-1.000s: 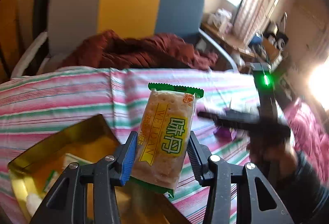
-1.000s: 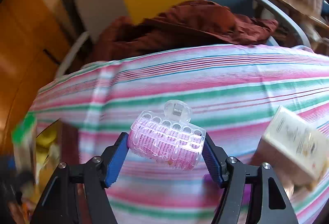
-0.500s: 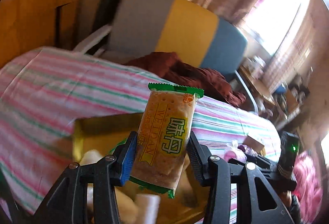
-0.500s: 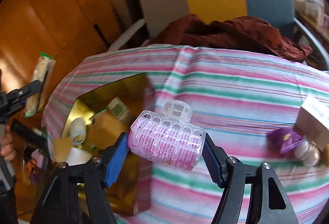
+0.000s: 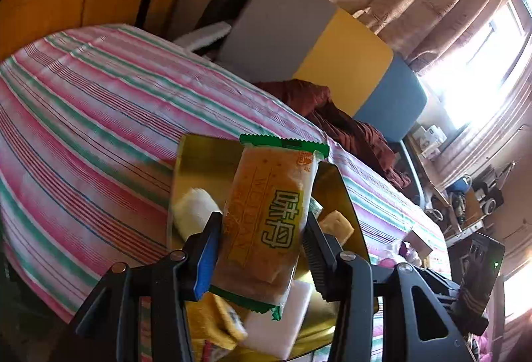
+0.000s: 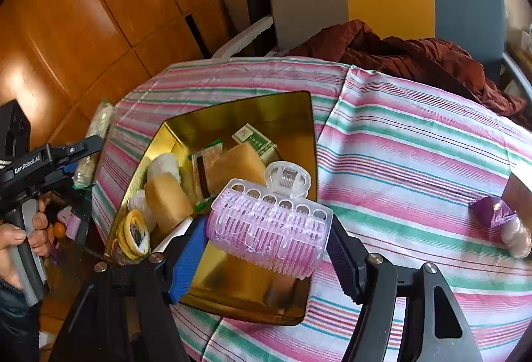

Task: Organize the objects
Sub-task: 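Carry the cracker packet and pink roller over the tray and lower them, then open both tools to release the items into the tray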

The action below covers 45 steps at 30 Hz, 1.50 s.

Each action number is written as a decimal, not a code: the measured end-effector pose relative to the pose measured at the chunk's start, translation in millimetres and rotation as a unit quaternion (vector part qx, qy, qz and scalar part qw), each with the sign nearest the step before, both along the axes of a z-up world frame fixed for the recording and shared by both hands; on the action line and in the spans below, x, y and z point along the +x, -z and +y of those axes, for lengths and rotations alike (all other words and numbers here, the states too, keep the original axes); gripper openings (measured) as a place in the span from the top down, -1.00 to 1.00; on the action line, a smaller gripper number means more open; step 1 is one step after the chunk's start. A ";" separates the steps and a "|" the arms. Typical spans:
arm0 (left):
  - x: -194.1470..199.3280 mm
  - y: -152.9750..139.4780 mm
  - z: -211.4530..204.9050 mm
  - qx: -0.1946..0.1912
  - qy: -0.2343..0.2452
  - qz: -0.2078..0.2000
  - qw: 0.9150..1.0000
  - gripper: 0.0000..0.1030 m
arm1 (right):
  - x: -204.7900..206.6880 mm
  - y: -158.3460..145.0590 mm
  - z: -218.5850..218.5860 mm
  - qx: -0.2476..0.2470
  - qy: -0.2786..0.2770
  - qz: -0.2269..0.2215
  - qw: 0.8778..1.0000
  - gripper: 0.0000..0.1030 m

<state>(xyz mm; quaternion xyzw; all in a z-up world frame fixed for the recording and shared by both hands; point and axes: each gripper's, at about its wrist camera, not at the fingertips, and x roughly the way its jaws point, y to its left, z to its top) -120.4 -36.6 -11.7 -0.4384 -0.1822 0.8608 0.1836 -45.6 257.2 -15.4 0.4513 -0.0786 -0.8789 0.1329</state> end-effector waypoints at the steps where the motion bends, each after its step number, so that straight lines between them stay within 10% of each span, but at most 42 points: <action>1: -0.6 1.7 4.3 0.003 0.005 0.000 1.000 0.08 | 0.4 0.2 -4.2 0.004 -0.003 -0.001 1.000 -0.36; 20: -66.2 14.0 65.5 0.023 0.006 -0.042 0.999 -0.10 | -15.6 18.4 -26.2 0.028 -0.024 -0.019 0.999 -0.40; 32: -26.8 18.6 55.5 -0.051 0.001 -0.026 0.998 -0.11 | -9.0 23.0 -20.9 0.025 -0.006 -0.025 0.999 -0.60; 45: 37.4 -6.4 62.6 -0.165 -0.006 0.078 0.983 -0.13 | 9.1 12.7 -30.1 0.040 0.000 -0.006 0.999 -0.86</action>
